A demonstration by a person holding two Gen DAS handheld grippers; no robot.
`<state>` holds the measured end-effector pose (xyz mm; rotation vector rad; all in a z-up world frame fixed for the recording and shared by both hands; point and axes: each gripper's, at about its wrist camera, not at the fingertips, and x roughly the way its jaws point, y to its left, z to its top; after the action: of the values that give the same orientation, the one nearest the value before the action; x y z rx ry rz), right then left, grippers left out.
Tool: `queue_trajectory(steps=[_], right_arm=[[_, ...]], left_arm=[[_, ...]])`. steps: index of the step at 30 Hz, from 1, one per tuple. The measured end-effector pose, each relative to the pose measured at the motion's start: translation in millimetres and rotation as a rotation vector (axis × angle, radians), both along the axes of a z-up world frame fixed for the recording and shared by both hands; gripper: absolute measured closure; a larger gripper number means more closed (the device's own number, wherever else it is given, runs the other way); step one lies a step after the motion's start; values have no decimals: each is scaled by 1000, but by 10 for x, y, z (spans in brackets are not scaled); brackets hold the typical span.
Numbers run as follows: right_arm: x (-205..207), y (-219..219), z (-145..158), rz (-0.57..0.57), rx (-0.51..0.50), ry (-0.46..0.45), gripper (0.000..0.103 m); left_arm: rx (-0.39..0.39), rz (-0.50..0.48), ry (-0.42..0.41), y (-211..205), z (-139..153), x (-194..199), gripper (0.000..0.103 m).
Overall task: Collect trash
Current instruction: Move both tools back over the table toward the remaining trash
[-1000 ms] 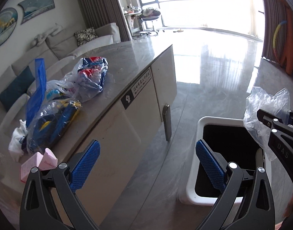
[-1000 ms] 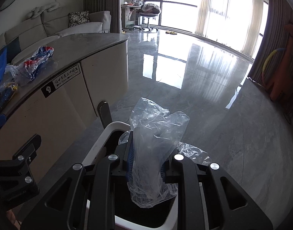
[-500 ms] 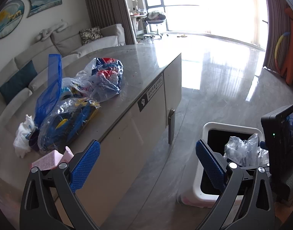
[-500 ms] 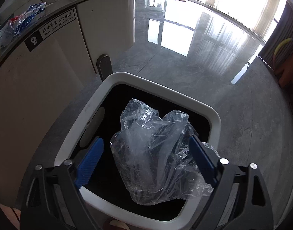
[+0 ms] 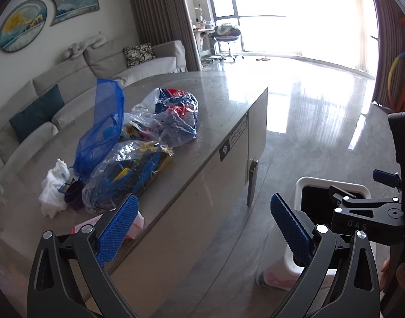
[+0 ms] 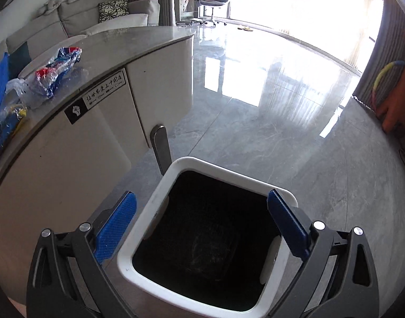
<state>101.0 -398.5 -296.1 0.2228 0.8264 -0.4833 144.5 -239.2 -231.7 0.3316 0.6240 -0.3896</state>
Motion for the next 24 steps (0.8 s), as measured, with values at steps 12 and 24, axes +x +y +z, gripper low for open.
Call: queue_trajectory(steps=[12, 24], right_arm=[[114, 579, 868, 110, 5, -239, 5], [312, 1120, 967, 226, -76, -256, 5]], left_arm=[[-83, 190, -12, 882, 141, 245, 5], [-132, 308, 45, 1161, -168, 495, 5]])
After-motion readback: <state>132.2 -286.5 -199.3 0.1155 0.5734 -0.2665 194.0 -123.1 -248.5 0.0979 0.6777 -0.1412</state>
